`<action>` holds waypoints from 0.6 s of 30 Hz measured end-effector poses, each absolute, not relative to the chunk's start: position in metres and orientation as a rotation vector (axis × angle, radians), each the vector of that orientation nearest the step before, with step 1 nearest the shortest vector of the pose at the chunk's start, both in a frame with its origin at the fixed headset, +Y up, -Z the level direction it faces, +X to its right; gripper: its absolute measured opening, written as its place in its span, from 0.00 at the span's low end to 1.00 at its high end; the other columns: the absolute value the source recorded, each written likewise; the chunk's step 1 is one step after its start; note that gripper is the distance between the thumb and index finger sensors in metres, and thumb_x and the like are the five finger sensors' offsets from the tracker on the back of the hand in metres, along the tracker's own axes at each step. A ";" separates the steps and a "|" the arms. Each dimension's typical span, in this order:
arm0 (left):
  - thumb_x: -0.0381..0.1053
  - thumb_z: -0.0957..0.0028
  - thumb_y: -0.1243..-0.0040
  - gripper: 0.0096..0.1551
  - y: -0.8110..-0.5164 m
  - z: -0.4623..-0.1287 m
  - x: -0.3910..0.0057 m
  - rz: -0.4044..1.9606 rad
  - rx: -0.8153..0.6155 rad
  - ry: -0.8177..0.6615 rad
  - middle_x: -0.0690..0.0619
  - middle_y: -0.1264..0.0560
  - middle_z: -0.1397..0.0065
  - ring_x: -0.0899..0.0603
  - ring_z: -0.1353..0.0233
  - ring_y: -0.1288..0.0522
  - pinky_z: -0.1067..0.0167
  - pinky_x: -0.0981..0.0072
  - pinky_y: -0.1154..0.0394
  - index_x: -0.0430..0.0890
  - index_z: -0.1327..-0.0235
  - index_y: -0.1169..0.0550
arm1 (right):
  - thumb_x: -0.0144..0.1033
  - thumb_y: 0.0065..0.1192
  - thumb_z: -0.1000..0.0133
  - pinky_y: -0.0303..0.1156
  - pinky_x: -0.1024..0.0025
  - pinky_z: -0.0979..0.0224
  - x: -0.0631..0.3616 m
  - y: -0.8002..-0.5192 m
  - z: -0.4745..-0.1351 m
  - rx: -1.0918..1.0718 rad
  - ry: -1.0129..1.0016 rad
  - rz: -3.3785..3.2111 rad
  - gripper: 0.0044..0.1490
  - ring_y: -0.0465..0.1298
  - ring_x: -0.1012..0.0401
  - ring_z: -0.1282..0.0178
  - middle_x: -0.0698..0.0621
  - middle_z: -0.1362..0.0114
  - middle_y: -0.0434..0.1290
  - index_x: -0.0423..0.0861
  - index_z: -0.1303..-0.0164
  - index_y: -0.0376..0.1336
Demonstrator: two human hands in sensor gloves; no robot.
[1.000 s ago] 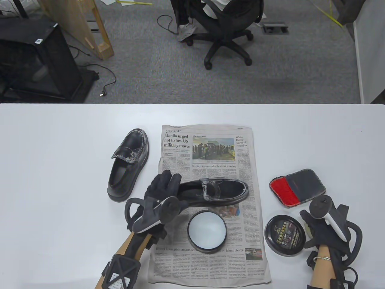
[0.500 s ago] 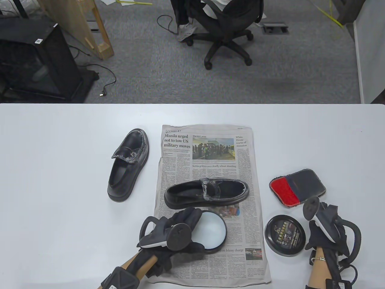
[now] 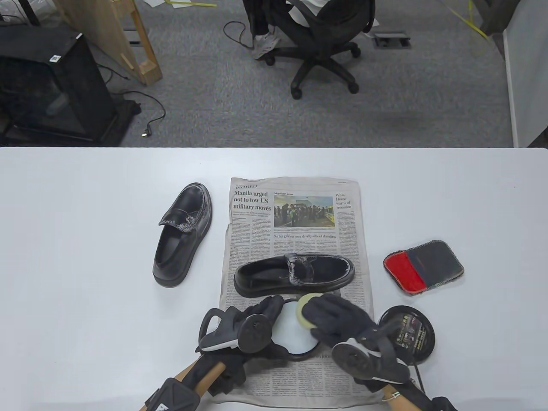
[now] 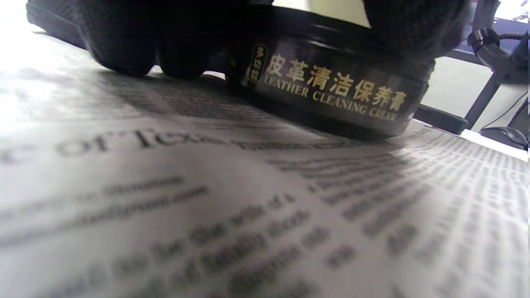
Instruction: Dip and apply leather care cream with polishing sponge on shoes
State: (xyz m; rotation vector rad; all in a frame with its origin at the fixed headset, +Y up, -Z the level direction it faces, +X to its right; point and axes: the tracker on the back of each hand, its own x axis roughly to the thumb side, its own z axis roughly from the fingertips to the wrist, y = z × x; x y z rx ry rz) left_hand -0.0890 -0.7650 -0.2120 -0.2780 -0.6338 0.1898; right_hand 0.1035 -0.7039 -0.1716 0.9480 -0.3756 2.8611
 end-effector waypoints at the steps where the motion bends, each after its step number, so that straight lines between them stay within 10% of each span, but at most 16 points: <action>1: 0.73 0.56 0.42 0.68 -0.765 -0.213 -0.090 0.192 -0.277 -0.630 0.32 0.40 0.13 0.31 0.20 0.34 0.30 0.37 0.31 0.36 0.12 0.49 | 0.53 0.60 0.48 0.74 0.57 0.25 0.090 -0.715 -0.172 1.020 -0.349 2.940 0.29 0.73 0.56 0.23 0.61 0.24 0.72 0.66 0.34 0.62; 18: 0.72 0.59 0.43 0.66 -0.763 -0.216 -0.088 0.145 -0.255 -0.613 0.34 0.35 0.15 0.33 0.22 0.31 0.32 0.37 0.29 0.38 0.13 0.46 | 0.46 0.47 0.36 0.77 0.63 0.31 0.069 -0.740 -0.193 0.950 0.199 2.846 0.29 0.75 0.53 0.29 0.52 0.24 0.70 0.52 0.24 0.59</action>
